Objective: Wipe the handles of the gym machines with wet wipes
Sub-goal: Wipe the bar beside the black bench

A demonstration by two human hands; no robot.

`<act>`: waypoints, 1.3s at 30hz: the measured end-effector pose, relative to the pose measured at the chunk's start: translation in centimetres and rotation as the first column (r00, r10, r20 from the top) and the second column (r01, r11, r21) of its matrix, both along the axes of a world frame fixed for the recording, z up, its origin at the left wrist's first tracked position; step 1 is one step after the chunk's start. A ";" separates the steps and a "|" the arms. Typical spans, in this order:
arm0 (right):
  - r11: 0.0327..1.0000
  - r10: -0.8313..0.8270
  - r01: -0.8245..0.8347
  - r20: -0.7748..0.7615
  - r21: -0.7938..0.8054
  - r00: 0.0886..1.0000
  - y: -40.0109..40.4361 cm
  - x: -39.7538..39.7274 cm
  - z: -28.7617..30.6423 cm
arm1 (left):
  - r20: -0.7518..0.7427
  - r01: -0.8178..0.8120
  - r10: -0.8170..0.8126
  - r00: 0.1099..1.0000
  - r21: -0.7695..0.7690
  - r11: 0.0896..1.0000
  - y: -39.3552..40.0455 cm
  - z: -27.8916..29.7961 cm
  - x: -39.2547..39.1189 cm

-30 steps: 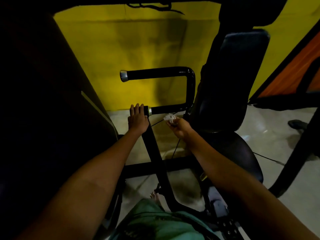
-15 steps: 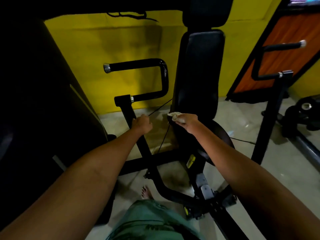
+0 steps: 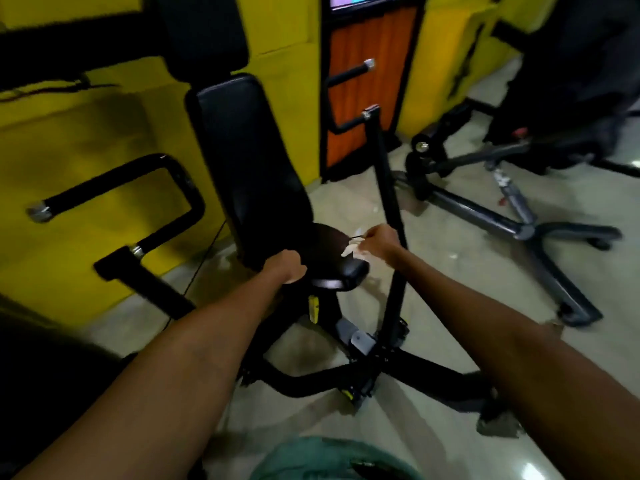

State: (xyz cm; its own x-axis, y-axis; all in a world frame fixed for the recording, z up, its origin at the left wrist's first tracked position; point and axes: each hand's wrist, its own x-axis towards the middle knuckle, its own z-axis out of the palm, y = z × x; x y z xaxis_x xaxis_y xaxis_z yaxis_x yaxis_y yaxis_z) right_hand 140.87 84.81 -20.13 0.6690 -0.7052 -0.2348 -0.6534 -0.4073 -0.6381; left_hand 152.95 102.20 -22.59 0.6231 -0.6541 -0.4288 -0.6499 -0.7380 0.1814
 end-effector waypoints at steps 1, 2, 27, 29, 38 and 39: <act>0.999 -0.046 0.046 0.009 -0.017 0.999 -0.6 -1.6 0.3 | 0.014 0.066 -0.066 0.998 0.010 0.998 -1.2 -0.1 -0.7; 0.995 -0.093 0.093 0.007 -0.018 0.996 -1.1 -3.1 0.5 | 0.021 0.137 -0.138 0.990 0.026 0.990 -2.4 -0.3 -1.5; 0.788 -0.603 0.579 -0.077 -0.209 0.794 -11.3 -51.7 2.6 | 0.103 0.805 -0.798 0.593 -0.053 0.591 -26.9 2.9 -41.7; 0.790 -0.603 0.579 -0.087 -0.200 0.793 -13.2 -54.4 2.5 | 0.136 0.818 -0.807 0.574 -0.058 0.572 -28.6 3.1 -45.3; 0.852 -0.504 0.483 -0.070 -0.202 0.861 -22.1 -58.0 1.4 | 0.127 0.841 -0.835 0.535 0.011 0.541 -35.8 2.5 -50.9; 0.855 -0.497 0.477 -0.059 -0.203 0.866 -23.3 -57.8 1.4 | 0.133 0.837 -0.831 0.540 0.015 0.547 -37.0 2.4 -51.0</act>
